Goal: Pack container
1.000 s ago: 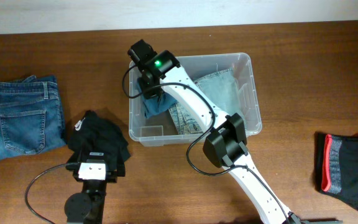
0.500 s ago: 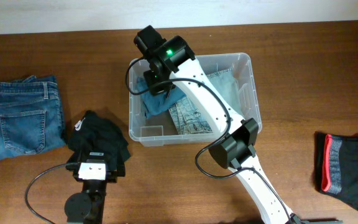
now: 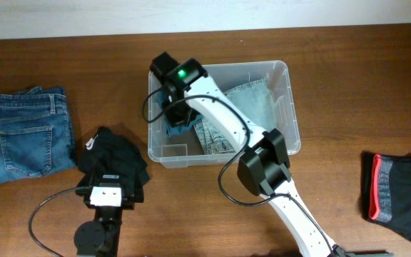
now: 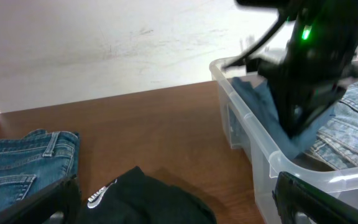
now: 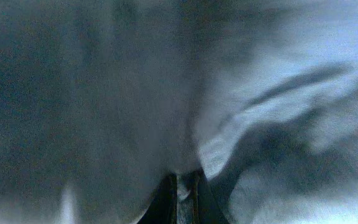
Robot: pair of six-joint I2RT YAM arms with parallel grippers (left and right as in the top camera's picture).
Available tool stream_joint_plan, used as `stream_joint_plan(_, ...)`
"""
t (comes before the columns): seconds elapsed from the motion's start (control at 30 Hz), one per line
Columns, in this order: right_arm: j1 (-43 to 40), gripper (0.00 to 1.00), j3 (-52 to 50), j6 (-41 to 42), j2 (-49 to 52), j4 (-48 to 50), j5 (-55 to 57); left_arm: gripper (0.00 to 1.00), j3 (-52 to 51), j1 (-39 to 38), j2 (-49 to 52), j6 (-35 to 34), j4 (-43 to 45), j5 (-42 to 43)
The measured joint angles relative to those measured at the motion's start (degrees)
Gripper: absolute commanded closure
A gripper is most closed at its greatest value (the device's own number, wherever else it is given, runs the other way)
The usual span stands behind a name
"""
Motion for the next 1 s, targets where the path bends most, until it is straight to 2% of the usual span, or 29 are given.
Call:
stream_joint_plan(0.43,0.6,0.95,-3.0,-0.7,-1.0,1.9,-0.3,0.01,0.0,0.0,0.0,0.0,0.0,0.0)
stream_joint_plan(0.8,0.6,0.95,-3.3,-1.5,-10.5,2.7,-0.3,0.01,0.0,0.0,0.0,0.0,0.0,0.0)
stream_joint_plan(1.0,1.3,0.94,-5.8,-1.5,-10.2,8.9,-1.7,0.01,0.0,0.0,0.0,0.0,0.0,0.0)
